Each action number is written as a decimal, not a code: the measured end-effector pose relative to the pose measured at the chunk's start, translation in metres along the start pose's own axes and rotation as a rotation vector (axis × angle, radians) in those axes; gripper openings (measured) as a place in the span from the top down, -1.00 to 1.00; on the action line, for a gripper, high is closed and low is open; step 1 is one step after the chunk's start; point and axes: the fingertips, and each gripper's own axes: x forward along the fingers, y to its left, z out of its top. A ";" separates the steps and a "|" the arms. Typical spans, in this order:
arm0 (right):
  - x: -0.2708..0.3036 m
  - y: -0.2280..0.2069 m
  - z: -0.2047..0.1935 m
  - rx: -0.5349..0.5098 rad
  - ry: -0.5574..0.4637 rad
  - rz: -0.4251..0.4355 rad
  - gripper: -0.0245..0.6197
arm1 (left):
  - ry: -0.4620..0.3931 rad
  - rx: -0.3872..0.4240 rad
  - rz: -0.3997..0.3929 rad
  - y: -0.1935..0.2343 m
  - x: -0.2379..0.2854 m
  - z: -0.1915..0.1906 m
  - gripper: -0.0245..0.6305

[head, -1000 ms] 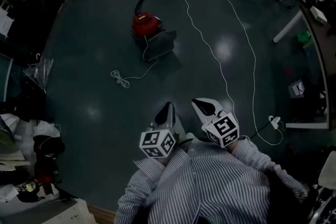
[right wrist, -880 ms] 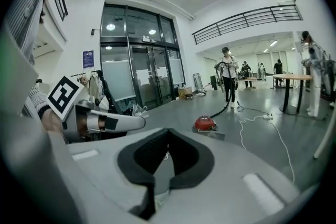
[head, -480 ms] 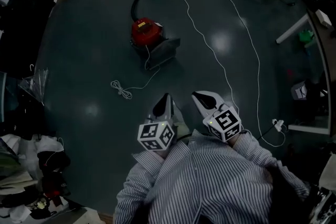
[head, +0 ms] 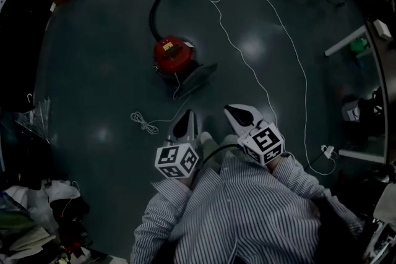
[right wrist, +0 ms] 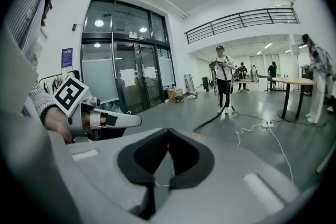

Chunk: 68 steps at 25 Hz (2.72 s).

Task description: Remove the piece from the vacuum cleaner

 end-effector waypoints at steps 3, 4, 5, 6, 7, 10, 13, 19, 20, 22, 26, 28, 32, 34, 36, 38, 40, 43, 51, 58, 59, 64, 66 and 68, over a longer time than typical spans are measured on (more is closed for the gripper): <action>0.017 -0.017 0.005 0.005 0.022 -0.007 0.92 | 0.024 -0.021 -0.002 0.008 0.016 0.003 0.91; 0.022 -0.022 0.005 0.003 0.030 -0.005 0.92 | 0.031 -0.026 0.001 0.012 0.020 0.003 0.91; 0.028 -0.027 0.005 0.001 0.039 0.002 0.91 | 0.037 -0.032 0.007 0.015 0.025 0.002 0.91; 0.034 -0.032 0.003 -0.003 0.049 0.012 0.91 | 0.043 -0.038 0.015 0.019 0.030 0.002 0.91; 0.040 -0.037 0.002 -0.006 0.061 0.023 0.91 | 0.050 -0.044 0.021 0.023 0.036 0.001 0.91; 0.056 -0.051 -0.008 -0.040 0.106 0.061 0.88 | 0.076 -0.030 0.019 0.029 0.051 -0.004 0.91; 0.078 -0.074 -0.026 -0.097 0.159 0.091 0.86 | 0.115 0.035 -0.025 0.033 0.076 -0.013 0.89; 0.141 -0.123 -0.065 -0.297 0.278 0.142 0.69 | 0.183 0.265 -0.058 0.074 0.132 -0.028 0.62; 0.153 -0.132 -0.073 -0.342 0.304 0.146 0.66 | 0.191 0.311 -0.047 0.085 0.142 -0.031 0.59; 0.178 -0.149 -0.093 -0.449 0.358 0.153 0.61 | 0.217 0.406 -0.026 0.107 0.161 -0.041 0.55; 0.232 -0.183 -0.143 -0.647 0.465 0.176 0.54 | 0.327 0.573 0.002 0.148 0.201 -0.086 0.43; 0.256 -0.197 -0.172 -0.724 0.514 0.187 0.53 | 0.386 0.640 0.008 0.167 0.219 -0.114 0.41; 0.302 -0.225 -0.233 -0.865 0.623 0.212 0.53 | 0.488 0.702 0.037 0.212 0.251 -0.170 0.41; 0.322 -0.240 -0.265 -0.906 0.685 0.222 0.53 | 0.530 0.701 0.057 0.236 0.265 -0.195 0.40; 0.338 -0.254 -0.293 -0.936 0.733 0.223 0.53 | 0.558 0.696 0.071 0.255 0.277 -0.216 0.39; 0.352 -0.266 -0.315 -0.952 0.761 0.220 0.53 | 0.577 0.696 0.074 0.268 0.288 -0.232 0.39; 0.365 -0.275 -0.329 -0.961 0.773 0.219 0.53 | 0.590 0.702 0.066 0.277 0.298 -0.246 0.39; 0.383 -0.281 -0.344 -0.977 0.777 0.235 0.50 | 0.604 0.709 0.051 0.283 0.310 -0.264 0.38; 0.404 -0.283 -0.381 -1.048 0.837 0.282 0.47 | 0.625 0.722 0.022 0.286 0.334 -0.292 0.41; 0.413 -0.288 -0.386 -1.051 0.839 0.244 0.67 | 0.637 0.714 0.046 0.299 0.344 -0.296 0.60; 0.413 -0.288 -0.386 -1.051 0.844 0.243 0.73 | 0.640 0.714 0.048 0.300 0.345 -0.296 0.64; 0.409 -0.284 -0.386 -1.012 0.850 0.245 0.83 | 0.664 0.728 0.034 0.299 0.346 -0.298 0.77; 0.406 -0.281 -0.383 -0.965 0.847 0.245 0.84 | 0.668 0.724 0.030 0.298 0.345 -0.297 0.78; 0.404 -0.279 -0.381 -0.930 0.846 0.243 0.85 | 0.673 0.716 0.029 0.296 0.344 -0.297 0.79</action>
